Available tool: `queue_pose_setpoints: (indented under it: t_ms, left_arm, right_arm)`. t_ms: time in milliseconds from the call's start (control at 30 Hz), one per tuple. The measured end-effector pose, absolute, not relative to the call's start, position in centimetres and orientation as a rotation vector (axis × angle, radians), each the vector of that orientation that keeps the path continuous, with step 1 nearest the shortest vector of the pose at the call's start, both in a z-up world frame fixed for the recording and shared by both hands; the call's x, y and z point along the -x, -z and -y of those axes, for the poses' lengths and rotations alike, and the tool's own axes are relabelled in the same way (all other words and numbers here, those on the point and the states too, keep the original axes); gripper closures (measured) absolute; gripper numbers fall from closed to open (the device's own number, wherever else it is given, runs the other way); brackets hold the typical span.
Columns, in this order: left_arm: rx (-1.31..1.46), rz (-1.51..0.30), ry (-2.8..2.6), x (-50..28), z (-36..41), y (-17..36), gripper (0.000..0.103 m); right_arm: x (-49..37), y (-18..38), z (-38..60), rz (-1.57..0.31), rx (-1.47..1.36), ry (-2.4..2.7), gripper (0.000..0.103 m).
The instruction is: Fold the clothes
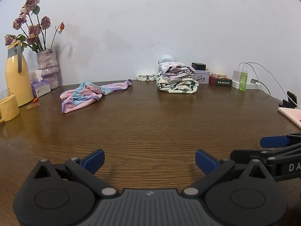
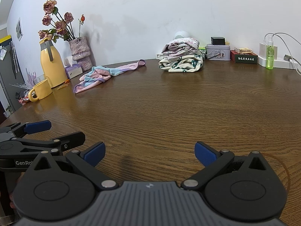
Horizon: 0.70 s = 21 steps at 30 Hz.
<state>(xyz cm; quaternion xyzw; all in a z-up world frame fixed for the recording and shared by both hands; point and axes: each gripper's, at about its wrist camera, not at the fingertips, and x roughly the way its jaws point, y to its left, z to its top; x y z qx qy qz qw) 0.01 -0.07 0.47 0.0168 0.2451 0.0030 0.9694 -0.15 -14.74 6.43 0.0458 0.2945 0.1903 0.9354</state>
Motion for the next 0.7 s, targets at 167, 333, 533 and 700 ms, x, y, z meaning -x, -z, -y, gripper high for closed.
queue_pose_setpoints:
  t_ms: [167,333,533,700]
  left_arm:
    - [-0.033,-0.495,-0.006,0.05,-0.02,-0.39,0.0]
    - [-0.034,-0.494,-0.005,0.06,-0.02,-0.41,0.0]
    - [-0.035,-0.493,-0.003,0.16,-0.11,-0.37,0.0]
    - [-0.037,-0.492,-0.002,0.12,-0.13,-0.36,0.0]
  right_arm:
    - [0.14,-6.4,14.73,-0.602,-0.094,-0.39,0.0]
    - [0.17,-6.37,14.69,-0.602,-0.094,-0.39,0.0]
    - [0.18,-6.37,14.66,-0.602,-0.093,-0.39,0.0]
    - [0.16,-6.33,14.66,-0.603,-0.093,-0.39,0.0]
